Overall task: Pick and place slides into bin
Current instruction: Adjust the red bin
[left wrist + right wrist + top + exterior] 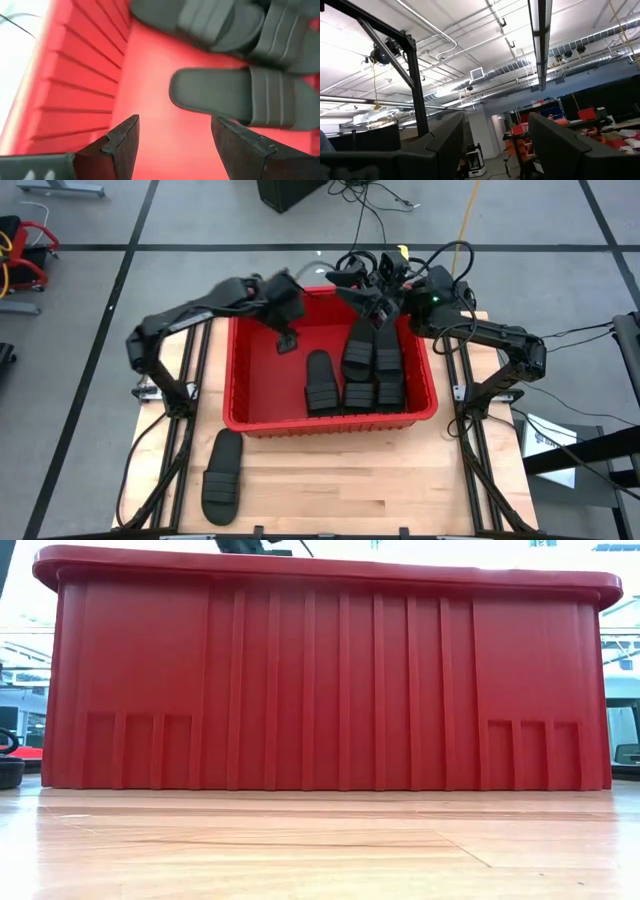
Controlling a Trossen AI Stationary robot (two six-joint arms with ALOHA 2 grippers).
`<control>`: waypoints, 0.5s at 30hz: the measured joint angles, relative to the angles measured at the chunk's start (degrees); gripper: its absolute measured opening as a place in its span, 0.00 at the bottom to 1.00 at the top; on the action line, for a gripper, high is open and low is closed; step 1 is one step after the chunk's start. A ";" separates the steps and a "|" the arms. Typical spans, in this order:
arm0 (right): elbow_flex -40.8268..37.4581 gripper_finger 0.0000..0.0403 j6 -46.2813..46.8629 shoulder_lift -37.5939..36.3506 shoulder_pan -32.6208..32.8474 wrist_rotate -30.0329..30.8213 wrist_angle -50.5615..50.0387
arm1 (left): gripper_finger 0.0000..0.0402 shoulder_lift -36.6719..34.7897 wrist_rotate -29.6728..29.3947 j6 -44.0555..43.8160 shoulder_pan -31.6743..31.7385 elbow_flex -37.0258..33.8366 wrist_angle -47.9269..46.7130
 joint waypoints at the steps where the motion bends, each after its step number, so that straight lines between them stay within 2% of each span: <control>1: 0.00 0.52 0.04 0.00 0.00 0.00 0.00 | 0.60 -1.53 -0.02 -0.61 0.20 0.00 -0.01; 4: 0.00 0.52 0.04 0.00 0.00 -0.28 -0.07 | 0.60 -6.12 0.33 -1.49 0.12 0.00 -0.04; 8: 0.00 0.52 0.06 0.00 0.02 -1.53 -0.73 | 0.60 -11.89 4.13 -3.29 -1.20 0.00 -0.08; 15: -0.02 0.52 2.82 0.00 0.15 -4.54 -1.53 | 0.60 -20.61 11.18 -7.61 -7.33 -0.02 -1.57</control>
